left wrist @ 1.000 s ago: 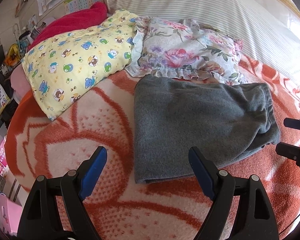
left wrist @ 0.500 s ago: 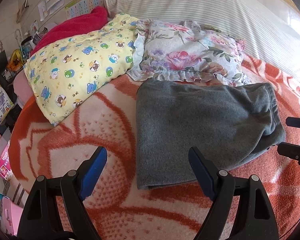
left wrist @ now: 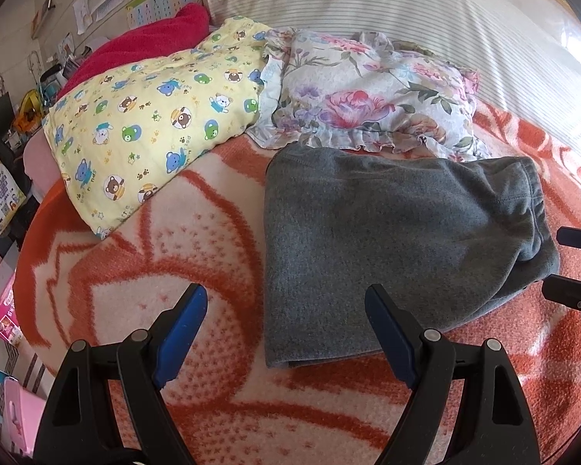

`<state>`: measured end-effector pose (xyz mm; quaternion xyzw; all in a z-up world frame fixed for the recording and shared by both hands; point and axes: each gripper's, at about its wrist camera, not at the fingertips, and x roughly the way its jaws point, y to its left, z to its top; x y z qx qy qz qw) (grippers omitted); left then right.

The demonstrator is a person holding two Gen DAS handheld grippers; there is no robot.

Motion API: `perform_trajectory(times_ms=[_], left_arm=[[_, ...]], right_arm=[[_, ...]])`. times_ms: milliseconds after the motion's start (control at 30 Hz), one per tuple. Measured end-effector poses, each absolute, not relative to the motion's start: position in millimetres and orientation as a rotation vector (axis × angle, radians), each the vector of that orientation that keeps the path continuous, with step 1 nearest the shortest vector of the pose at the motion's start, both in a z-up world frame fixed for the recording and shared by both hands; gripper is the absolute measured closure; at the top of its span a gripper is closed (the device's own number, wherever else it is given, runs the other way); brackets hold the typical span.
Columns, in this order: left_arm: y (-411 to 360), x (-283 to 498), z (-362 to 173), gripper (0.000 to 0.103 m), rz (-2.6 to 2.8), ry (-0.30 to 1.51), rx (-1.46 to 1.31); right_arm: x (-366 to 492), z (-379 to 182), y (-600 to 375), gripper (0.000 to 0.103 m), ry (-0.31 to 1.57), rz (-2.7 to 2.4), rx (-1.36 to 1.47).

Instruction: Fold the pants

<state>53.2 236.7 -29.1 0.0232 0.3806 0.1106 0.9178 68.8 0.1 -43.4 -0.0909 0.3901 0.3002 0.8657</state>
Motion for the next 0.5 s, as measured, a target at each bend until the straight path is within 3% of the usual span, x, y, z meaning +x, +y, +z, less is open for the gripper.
perform_trajectory(times_ms=[500], left_arm=[[237.3,56.4,-29.7,0.019,0.229,0.790,0.053]], right_arm=[[70.3,-42.3,0.1,0.004,0.811,0.638,-0.179]])
